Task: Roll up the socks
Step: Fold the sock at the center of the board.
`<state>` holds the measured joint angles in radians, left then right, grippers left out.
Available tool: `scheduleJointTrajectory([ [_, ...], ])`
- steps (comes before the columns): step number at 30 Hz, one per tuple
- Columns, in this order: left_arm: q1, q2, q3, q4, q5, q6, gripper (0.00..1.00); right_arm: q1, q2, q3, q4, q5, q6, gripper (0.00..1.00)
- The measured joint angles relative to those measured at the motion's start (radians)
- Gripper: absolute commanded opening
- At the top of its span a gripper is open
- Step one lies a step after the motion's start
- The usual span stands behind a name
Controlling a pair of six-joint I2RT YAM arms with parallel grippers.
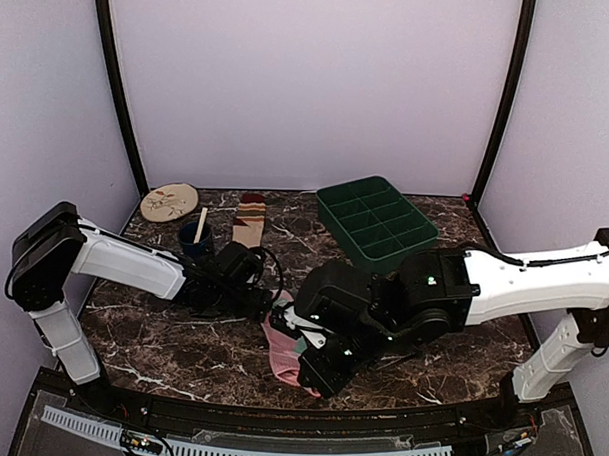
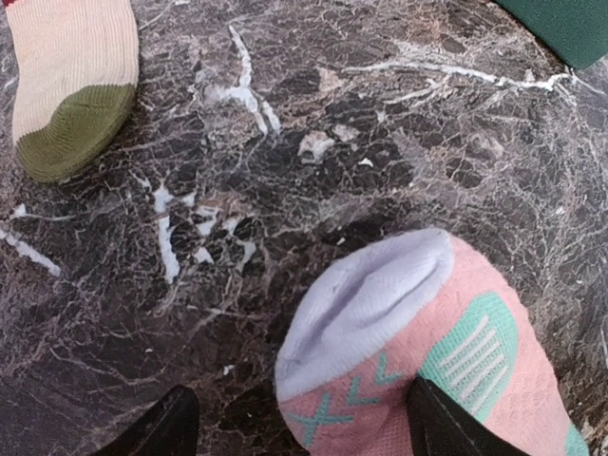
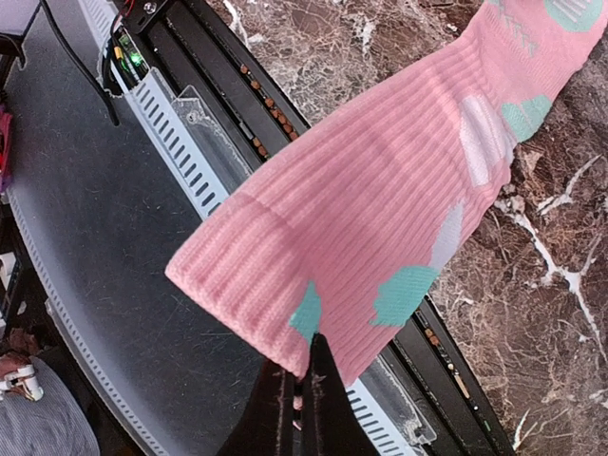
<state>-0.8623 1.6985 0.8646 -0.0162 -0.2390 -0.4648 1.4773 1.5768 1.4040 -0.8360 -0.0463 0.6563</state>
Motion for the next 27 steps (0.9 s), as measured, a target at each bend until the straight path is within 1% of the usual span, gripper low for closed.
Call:
scheduleJointTrajectory([
  [4, 0.0, 0.043, 0.0, 0.005, 0.016, -0.01, 0.77, 0.0, 0.045, 0.048, -0.041, 0.021, -0.03, 0.0],
  [13, 0.0, 0.036, -0.031, 0.06, 0.026, -0.037, 0.77, -0.017, 0.123, 0.165, -0.158, 0.129, -0.116, 0.0],
  [21, 0.0, 0.011, -0.064, 0.078, 0.034, -0.055, 0.77, -0.105, 0.162, 0.256, -0.19, 0.24, -0.22, 0.0],
  [27, 0.0, -0.019, -0.102, 0.097, 0.041, -0.082, 0.77, -0.151, 0.215, 0.266, -0.178, 0.306, -0.303, 0.0],
])
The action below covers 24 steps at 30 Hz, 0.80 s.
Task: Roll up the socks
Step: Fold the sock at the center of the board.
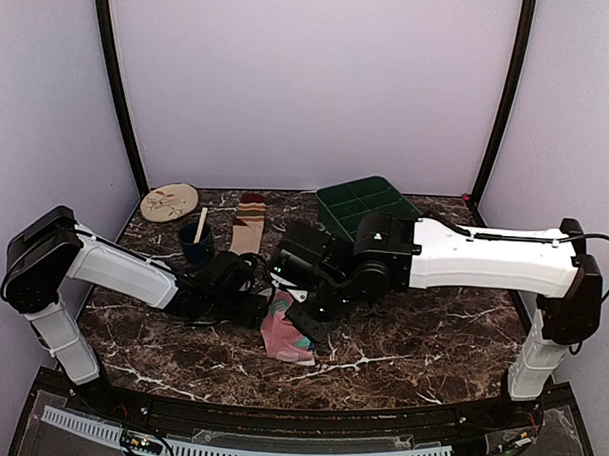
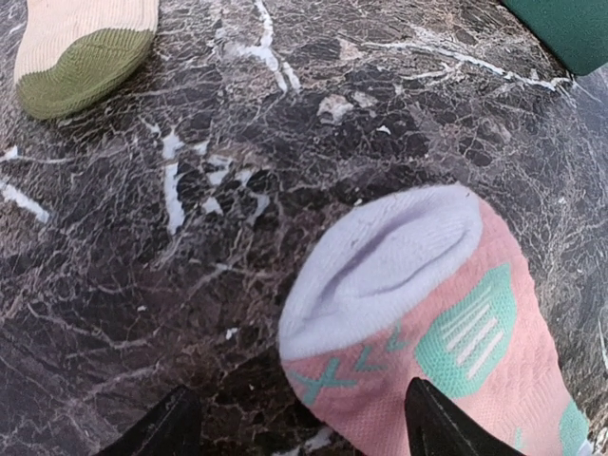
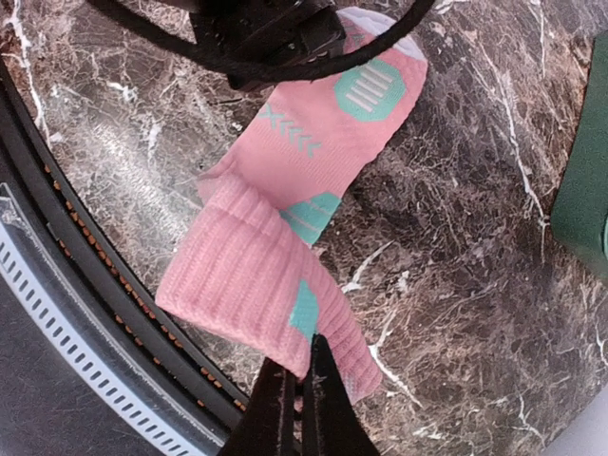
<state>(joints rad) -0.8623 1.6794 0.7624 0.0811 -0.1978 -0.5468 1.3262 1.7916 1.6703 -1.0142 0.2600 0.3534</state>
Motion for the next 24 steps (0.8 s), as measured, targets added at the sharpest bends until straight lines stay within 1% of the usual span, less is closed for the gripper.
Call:
scheduleJointTrajectory([
  [12, 0.0, -0.051, -0.075, 0.059, 0.017, -0.057, 0.76, -0.053, 0.07, 0.002, 0.11, 0.1, -0.13, 0.0],
  [24, 0.006, -0.074, -0.124, 0.13, 0.027, -0.122, 0.76, -0.115, 0.124, 0.006, 0.219, 0.134, -0.209, 0.0],
])
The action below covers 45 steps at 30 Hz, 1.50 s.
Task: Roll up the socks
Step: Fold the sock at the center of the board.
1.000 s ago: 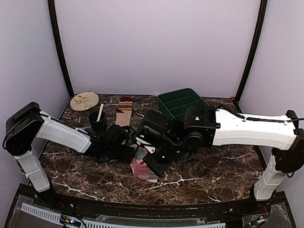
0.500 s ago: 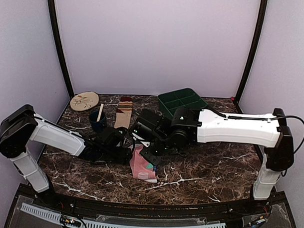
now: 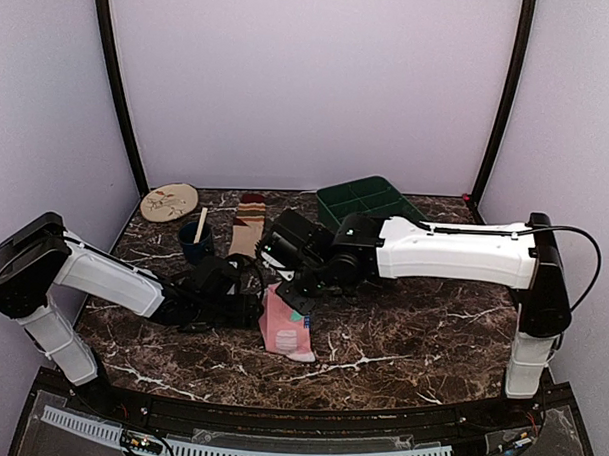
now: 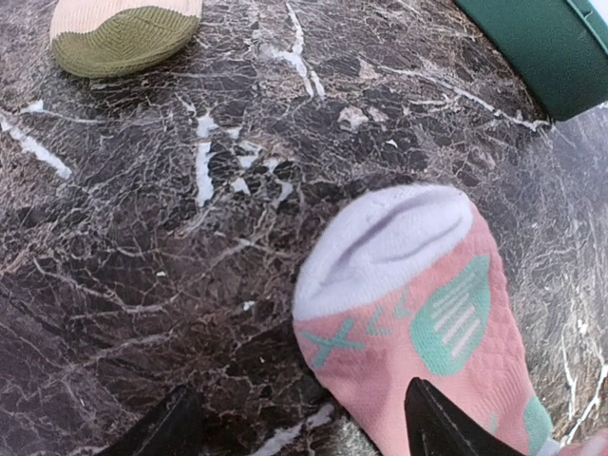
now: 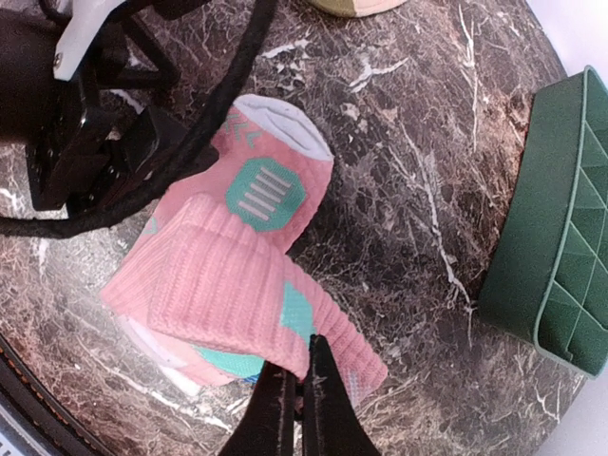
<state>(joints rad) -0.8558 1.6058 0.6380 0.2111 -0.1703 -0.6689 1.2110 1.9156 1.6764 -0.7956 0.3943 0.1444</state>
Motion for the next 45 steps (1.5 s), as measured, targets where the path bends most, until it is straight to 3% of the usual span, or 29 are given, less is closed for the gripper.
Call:
scheduleJointTrajectory([
  [14, 0.039, -0.004, -0.051, 0.098, 0.076, -0.053, 0.68, -0.055, 0.111, 0.02, 0.101, -0.014, -0.063, 0.0],
  [20, 0.045, 0.04, -0.017, 0.109, 0.089, -0.053, 0.43, -0.069, 0.131, 0.053, 0.112, -0.027, -0.084, 0.0],
  [26, 0.049, 0.074, 0.048, 0.029, 0.082, -0.052, 0.33, -0.078, 0.133, 0.065, 0.118, -0.039, -0.088, 0.0],
  [30, 0.05, 0.088, 0.079, -0.019, 0.076, -0.05, 0.2, -0.084, 0.137, 0.065, 0.119, -0.046, -0.088, 0.0],
  [42, 0.056, 0.109, 0.08, 0.0, 0.085, -0.042, 0.01, -0.134, 0.197, 0.106, 0.126, -0.085, -0.092, 0.0],
  [45, 0.056, 0.109, 0.072, 0.017, 0.09, -0.041, 0.0, -0.149, 0.226, 0.129, 0.134, -0.095, -0.096, 0.0],
])
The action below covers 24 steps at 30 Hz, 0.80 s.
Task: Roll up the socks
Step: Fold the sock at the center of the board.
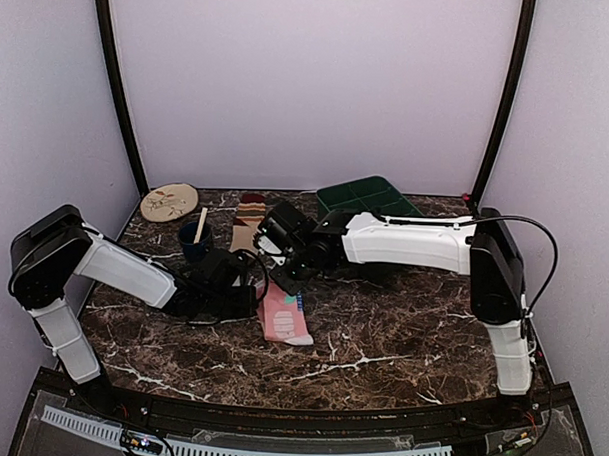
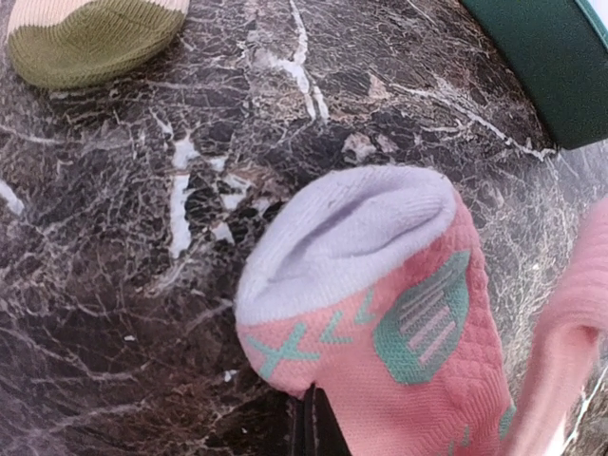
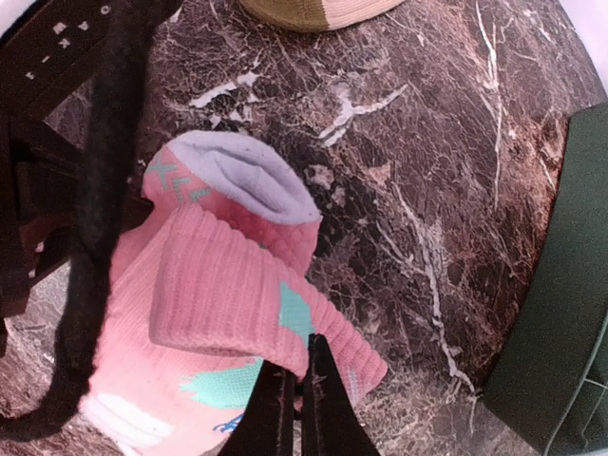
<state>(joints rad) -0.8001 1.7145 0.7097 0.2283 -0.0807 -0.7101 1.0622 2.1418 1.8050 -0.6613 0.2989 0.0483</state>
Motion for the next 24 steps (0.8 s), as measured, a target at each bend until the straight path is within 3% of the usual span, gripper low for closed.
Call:
scheduleJointTrajectory([
  [24, 0.001, 0.013, -0.005, 0.045, 0.045, 0.017, 0.0, -0.061, 0.166, 0.142, 0.056, -0.119, -0.015, 0.0],
])
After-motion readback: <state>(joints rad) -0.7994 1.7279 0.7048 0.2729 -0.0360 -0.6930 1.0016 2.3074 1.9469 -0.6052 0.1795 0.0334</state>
